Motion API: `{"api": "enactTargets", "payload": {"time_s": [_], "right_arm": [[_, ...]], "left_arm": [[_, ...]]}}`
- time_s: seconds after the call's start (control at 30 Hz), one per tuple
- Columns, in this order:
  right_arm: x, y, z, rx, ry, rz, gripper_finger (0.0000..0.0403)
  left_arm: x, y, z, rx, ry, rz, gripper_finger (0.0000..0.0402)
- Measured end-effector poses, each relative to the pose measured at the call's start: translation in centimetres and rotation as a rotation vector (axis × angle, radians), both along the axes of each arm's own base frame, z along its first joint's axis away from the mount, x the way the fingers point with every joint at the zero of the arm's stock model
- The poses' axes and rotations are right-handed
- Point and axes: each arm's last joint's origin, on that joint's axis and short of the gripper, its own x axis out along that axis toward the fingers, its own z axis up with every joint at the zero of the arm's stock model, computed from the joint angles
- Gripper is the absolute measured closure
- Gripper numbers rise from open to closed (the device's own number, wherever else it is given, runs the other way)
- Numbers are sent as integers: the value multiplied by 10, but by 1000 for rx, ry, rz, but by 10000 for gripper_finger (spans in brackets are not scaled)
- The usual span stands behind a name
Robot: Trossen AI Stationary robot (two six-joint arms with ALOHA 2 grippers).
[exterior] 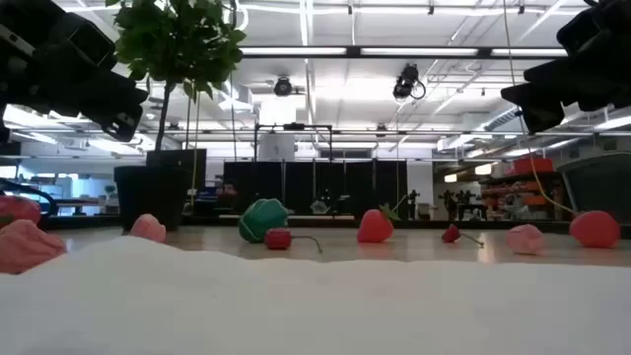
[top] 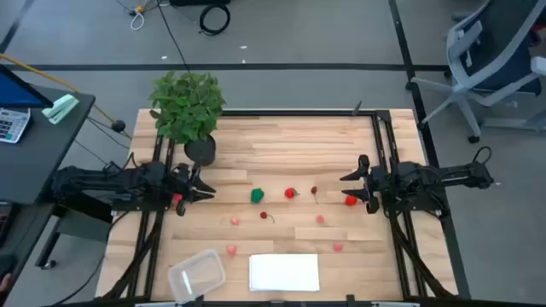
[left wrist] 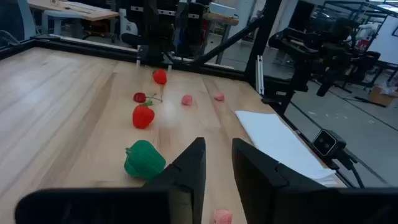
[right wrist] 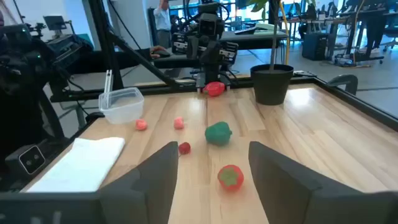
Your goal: Pick and placing Produce into tupperware
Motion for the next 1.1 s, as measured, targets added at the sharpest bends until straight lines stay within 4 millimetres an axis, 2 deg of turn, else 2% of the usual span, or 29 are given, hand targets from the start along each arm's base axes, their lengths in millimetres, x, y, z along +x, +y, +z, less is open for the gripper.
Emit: {"api": "enactTargets", "payload": {"time_s": [1.1], "right_arm": [[0, 0, 0, 0, 0, 0, 197]], "left_arm": [[0, 0, 0, -1, 0, 0, 315]]}}
